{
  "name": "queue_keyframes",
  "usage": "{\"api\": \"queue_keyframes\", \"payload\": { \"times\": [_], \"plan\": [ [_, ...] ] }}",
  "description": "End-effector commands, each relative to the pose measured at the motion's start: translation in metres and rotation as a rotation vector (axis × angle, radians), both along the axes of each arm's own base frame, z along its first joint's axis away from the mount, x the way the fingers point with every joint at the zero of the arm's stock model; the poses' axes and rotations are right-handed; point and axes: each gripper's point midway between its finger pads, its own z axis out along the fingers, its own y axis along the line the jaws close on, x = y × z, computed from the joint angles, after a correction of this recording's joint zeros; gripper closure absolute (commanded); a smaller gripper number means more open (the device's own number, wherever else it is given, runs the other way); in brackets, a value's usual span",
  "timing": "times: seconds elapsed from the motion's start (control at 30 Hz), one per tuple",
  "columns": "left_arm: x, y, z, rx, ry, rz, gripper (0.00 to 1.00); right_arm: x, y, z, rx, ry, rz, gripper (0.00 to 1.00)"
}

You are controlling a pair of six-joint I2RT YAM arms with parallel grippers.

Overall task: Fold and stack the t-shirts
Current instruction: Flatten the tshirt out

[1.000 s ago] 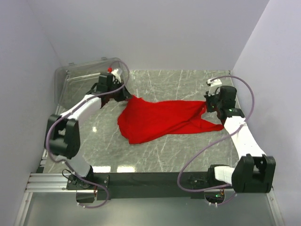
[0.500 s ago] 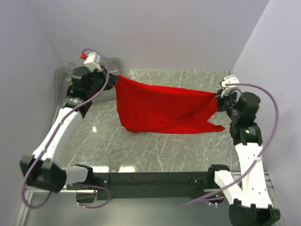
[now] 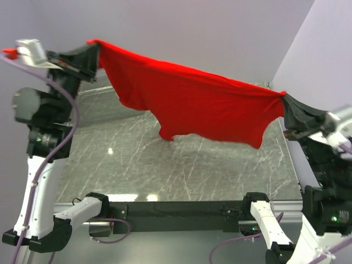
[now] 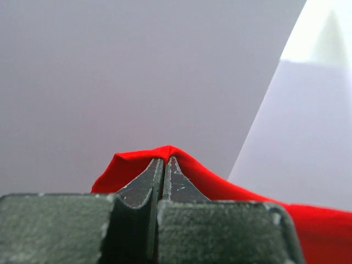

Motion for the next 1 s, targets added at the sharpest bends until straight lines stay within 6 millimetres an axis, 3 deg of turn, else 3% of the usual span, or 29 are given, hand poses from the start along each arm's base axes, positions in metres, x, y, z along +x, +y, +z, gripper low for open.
{"api": "queue_keyframes", "payload": {
  "times": [0.0, 0.1, 0.23, 0.33, 0.37, 0.43, 0.47, 0.53, 0.57, 0.63, 0.67, 0.73, 0.8, 0.9, 0.93, 0.97],
  "plan": [
    [-0.026, 0.013, 0.071, -0.043, -0.197, 0.038, 0.99, -0.004, 0.006, 0.029, 0.058, -0.047, 0.046, 1.0],
    [-0.026, 0.004, 0.095, -0.034, -0.241, -0.005, 0.99, -0.007, 0.008, 0.038, 0.066, -0.067, 0.064, 1.0],
    [-0.002, -0.005, 0.091, -0.037, -0.204, -0.032, 0.99, 0.018, -0.003, 0.02, 0.072, -0.004, 0.005, 1.0],
    [0.032, -0.02, 0.066, -0.018, -0.113, -0.079, 0.99, 0.049, -0.017, -0.006, 0.072, 0.073, -0.067, 1.0],
    [0.053, -0.028, 0.047, -0.009, -0.061, -0.098, 0.99, 0.064, -0.021, -0.022, 0.073, 0.116, -0.086, 1.0],
    [0.071, -0.043, 0.028, -0.014, -0.01, -0.165, 0.99, 0.081, -0.028, -0.039, 0.071, 0.157, -0.124, 1.0],
    [0.097, -0.053, 0.003, -0.01, 0.054, -0.191, 0.99, 0.099, -0.032, -0.055, 0.071, 0.202, -0.141, 1.0],
    [0.117, -0.065, -0.015, -0.019, 0.089, -0.24, 0.99, 0.116, -0.044, -0.068, 0.07, 0.228, -0.2, 1.0],
    [0.141, -0.072, -0.036, -0.019, 0.137, -0.25, 0.99, 0.132, -0.049, -0.077, 0.072, 0.245, -0.225, 1.0],
    [0.16, -0.084, -0.045, -0.026, 0.158, -0.296, 0.99, 0.148, -0.066, -0.08, 0.086, 0.246, -0.303, 1.0],
    [0.179, -0.09, -0.049, -0.036, 0.163, -0.312, 0.99, 0.161, -0.074, -0.075, 0.1, 0.234, -0.329, 1.0],
    [0.189, -0.104, -0.039, -0.066, 0.137, -0.353, 0.99, 0.171, -0.09, -0.065, 0.143, 0.219, -0.366, 1.0],
    [0.198, -0.115, -0.015, -0.082, 0.076, -0.371, 0.99, 0.182, -0.101, -0.043, 0.172, 0.18, -0.378, 1.0],
    [0.19, -0.122, 0.03, -0.123, -0.04, -0.404, 0.99, 0.184, -0.109, -0.008, 0.193, 0.107, -0.378, 1.0],
    [0.176, -0.119, 0.054, -0.144, -0.097, -0.42, 0.99, 0.18, -0.109, 0.005, 0.193, 0.075, -0.373, 1.0],
    [0.176, -0.118, 0.058, -0.151, -0.114, -0.421, 0.99, 0.178, -0.105, 0.011, 0.185, 0.06, -0.353, 1.0]
  ]
}}
